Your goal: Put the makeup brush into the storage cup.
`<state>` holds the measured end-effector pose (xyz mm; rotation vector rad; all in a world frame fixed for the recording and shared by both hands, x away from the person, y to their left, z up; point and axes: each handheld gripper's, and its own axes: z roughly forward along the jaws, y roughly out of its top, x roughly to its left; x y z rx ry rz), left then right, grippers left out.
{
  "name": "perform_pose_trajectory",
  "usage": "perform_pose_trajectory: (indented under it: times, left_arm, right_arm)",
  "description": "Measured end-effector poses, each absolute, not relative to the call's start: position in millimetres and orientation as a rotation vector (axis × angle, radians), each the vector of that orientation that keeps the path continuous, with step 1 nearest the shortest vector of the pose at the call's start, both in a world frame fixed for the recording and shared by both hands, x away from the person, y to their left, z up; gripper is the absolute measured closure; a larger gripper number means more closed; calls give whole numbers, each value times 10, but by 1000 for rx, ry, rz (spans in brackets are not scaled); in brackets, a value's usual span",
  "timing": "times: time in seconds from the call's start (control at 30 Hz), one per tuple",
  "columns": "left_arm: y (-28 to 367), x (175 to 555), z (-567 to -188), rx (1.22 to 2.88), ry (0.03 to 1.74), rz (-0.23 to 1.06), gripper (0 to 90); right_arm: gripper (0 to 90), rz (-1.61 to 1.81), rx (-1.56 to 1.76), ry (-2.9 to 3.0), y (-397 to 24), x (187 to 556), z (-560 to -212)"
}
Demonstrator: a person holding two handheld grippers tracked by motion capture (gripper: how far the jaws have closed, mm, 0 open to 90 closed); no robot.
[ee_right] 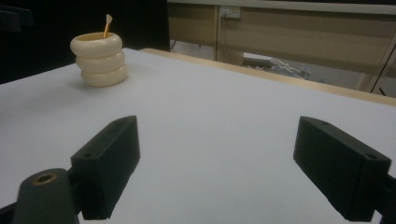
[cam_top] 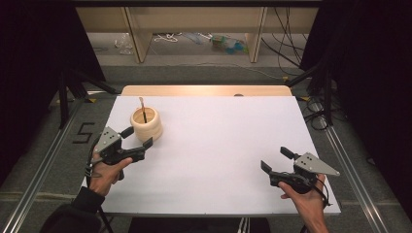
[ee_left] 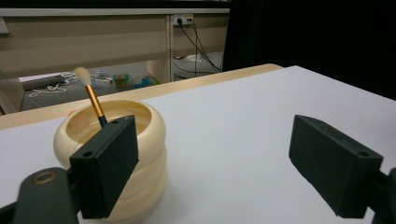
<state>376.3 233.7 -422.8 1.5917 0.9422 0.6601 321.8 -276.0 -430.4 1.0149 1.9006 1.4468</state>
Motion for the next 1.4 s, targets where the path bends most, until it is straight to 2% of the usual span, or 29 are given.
perform_pose_trajectory:
  times: [0.47,1.4]
  left_arm:
    - [2265,3605,-4329,1633,907,647,156]
    - [2231,3519,-4385,1654,890,640,156]
  right_arm:
    - [155,1444,1015,1899,-2752,3212,-4301]
    - [155,1473,1002,1897,-2730,3219,-4315]
